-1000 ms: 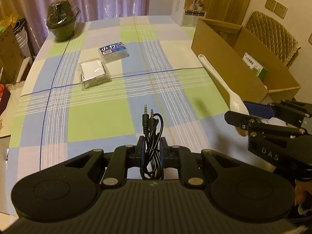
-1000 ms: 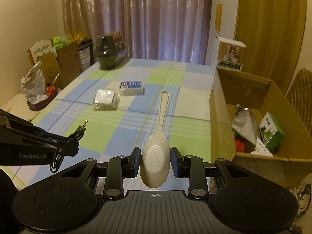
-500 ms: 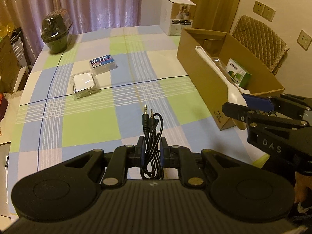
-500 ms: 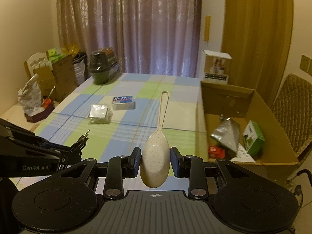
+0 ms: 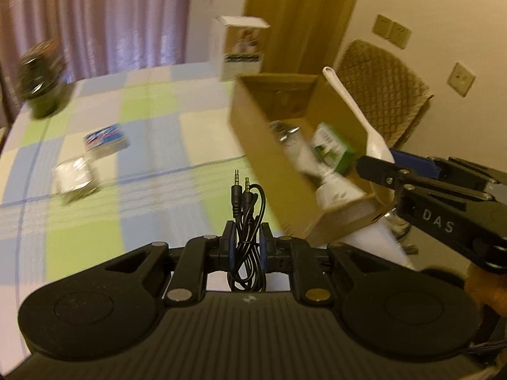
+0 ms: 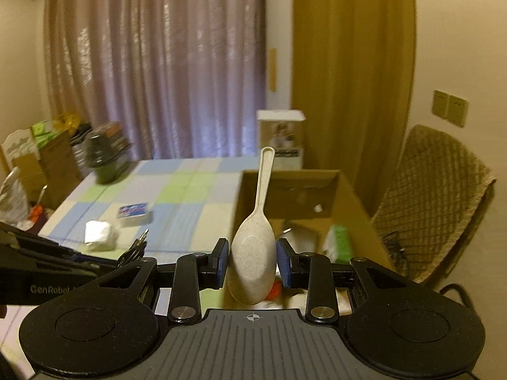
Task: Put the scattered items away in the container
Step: 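Lower the cable into the box and open the left tool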
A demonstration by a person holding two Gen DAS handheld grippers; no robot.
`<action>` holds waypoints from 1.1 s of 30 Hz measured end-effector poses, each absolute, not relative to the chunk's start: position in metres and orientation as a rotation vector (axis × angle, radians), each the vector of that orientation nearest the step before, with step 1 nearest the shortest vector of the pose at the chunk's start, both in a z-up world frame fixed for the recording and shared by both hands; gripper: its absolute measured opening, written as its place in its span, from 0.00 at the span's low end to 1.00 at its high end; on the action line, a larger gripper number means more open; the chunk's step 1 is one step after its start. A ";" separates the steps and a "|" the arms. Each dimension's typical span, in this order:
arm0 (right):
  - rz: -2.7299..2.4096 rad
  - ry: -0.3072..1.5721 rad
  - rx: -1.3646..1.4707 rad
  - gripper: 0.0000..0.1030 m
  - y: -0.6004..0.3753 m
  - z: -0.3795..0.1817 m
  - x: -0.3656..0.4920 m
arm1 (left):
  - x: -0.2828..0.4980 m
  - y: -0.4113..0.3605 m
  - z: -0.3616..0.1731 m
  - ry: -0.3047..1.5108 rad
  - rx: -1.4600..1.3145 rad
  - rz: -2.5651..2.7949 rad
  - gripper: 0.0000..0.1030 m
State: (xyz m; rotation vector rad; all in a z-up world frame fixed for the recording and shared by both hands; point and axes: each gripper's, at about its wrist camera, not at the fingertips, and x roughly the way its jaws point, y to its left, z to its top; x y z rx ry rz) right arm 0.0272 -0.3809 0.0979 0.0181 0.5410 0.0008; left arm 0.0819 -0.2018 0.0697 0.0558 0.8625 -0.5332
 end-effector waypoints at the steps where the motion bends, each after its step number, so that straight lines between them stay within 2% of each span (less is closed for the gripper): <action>1: -0.009 0.539 0.018 0.34 -0.389 0.099 0.031 | 0.086 -0.211 0.073 0.857 0.052 -0.549 0.11; 8: -0.067 0.551 0.021 0.34 -0.433 0.095 0.043 | 0.117 -0.279 0.083 0.835 0.026 -0.652 0.11; 16: -0.103 0.586 0.035 0.34 -0.464 0.075 0.052 | 0.146 -0.331 0.064 0.862 0.040 -0.700 0.11; 18: -0.108 0.593 0.042 0.34 -0.466 0.071 0.054 | 0.151 -0.334 0.058 0.862 0.026 -0.691 0.16; 19: -0.109 0.596 0.046 0.34 -0.468 0.069 0.054 | 0.154 -0.333 0.056 0.861 0.012 -0.685 0.28; 20: -0.109 0.598 0.048 0.34 -0.469 0.067 0.055 | 0.155 -0.331 0.055 0.858 0.000 -0.678 0.32; 30: -0.085 0.620 0.051 0.34 -0.464 0.059 0.064 | 0.157 -0.298 0.049 0.857 -0.003 -0.610 0.33; 33: -0.073 0.625 0.049 0.34 -0.462 0.059 0.068 | 0.155 -0.292 0.049 0.857 -0.007 -0.602 0.36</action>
